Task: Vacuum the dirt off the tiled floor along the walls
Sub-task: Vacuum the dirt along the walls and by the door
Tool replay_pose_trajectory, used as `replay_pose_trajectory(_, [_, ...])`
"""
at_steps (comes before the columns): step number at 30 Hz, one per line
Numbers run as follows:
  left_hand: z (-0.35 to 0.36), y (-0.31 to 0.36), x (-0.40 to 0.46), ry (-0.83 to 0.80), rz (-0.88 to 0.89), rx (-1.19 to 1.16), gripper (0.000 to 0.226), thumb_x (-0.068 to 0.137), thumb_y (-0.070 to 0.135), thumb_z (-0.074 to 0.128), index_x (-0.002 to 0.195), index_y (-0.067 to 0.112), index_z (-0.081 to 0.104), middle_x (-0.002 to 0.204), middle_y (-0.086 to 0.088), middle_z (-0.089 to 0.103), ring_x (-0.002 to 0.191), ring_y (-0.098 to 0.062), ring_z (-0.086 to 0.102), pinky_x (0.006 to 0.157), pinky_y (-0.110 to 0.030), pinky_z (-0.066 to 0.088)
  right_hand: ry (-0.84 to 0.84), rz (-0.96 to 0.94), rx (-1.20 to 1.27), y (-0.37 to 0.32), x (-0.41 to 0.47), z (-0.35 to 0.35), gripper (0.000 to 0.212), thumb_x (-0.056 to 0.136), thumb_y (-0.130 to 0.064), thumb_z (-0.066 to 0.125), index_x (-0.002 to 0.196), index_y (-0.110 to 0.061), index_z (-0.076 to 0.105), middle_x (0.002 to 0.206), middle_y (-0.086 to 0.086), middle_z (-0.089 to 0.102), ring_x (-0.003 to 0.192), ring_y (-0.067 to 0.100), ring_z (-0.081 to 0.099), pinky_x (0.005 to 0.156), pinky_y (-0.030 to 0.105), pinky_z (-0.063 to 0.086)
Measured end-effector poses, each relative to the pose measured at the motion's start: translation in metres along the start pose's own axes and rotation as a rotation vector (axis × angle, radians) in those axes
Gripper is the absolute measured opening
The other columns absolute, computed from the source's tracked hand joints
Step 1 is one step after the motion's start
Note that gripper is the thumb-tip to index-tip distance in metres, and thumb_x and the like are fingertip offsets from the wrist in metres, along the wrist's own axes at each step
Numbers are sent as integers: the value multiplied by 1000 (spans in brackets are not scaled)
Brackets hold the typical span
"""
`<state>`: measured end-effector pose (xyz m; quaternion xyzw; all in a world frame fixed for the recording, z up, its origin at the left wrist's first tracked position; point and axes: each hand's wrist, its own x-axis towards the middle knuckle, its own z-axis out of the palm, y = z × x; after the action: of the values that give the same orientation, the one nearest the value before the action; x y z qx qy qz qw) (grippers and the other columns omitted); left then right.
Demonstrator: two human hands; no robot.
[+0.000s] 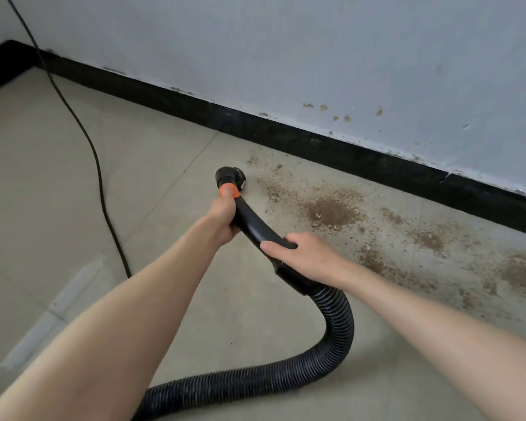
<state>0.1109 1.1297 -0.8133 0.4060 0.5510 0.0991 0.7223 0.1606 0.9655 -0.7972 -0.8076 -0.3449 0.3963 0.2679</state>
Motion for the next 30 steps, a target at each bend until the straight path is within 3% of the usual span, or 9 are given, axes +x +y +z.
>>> replay_pose_trajectory(3, [-6, 12, 17, -37, 2, -21, 29, 94, 37, 46, 87, 8, 49, 82, -7, 54, 73, -19, 55, 53, -30, 45, 48, -19, 31, -3, 15, 0, 50, 87, -60, 57, 79, -11, 61, 74, 3, 66, 70, 21, 65, 61, 32, 43])
replay_pose_trajectory(6, [-17, 21, 35, -98, -45, -90, 35, 94, 39, 48, 102, 5, 48, 85, -6, 53, 76, -20, 54, 60, -31, 46, 124, -46, -81, -13, 31, 5, 45, 86, -61, 56, 77, -17, 61, 72, -1, 69, 67, 21, 66, 56, 30, 43])
replay_pose_trajectory(10, [-27, 19, 60, -72, -91, -158, 59, 93, 56, 44, 121, 4, 44, 101, -6, 53, 104, -22, 55, 84, -32, 42, 139, -33, -351, -31, 62, 16, 41, 87, -64, 50, 85, -24, 56, 82, 1, 62, 75, 26, 55, 58, 32, 35])
replay_pose_trajectory(14, [-25, 22, 82, -85, -70, -206, 57, 93, 59, 40, 110, 5, 44, 90, -6, 55, 80, -17, 55, 82, -30, 40, 166, -13, -404, -45, 95, 19, 38, 89, -64, 48, 91, -27, 54, 84, 4, 52, 78, 27, 46, 64, 33, 31])
replay_pose_trajectory(21, [-14, 27, 114, -94, -2, -139, 52, 97, 56, 34, 106, 7, 46, 86, -5, 55, 78, -16, 54, 83, -30, 42, 231, 13, -428, -39, 125, 24, 41, 92, -62, 47, 99, -23, 58, 98, 9, 64, 94, 31, 59, 67, 33, 33])
replay_pose_trajectory(27, [7, 11, 118, -83, 68, -30, 47, 98, 55, 30, 87, 12, 47, 80, -4, 52, 72, -15, 52, 74, -28, 45, 287, 47, -317, -14, 117, 30, 42, 90, -63, 48, 84, -21, 48, 79, 5, 56, 78, 30, 53, 61, 35, 36])
replay_pose_trajectory(30, [8, 3, 115, -51, 115, 58, 45, 99, 51, 30, 89, 11, 47, 80, -4, 53, 72, -15, 53, 72, -28, 46, 306, 81, -230, -6, 111, 42, 44, 88, -64, 48, 76, -22, 44, 73, 1, 56, 75, 29, 55, 60, 34, 35])
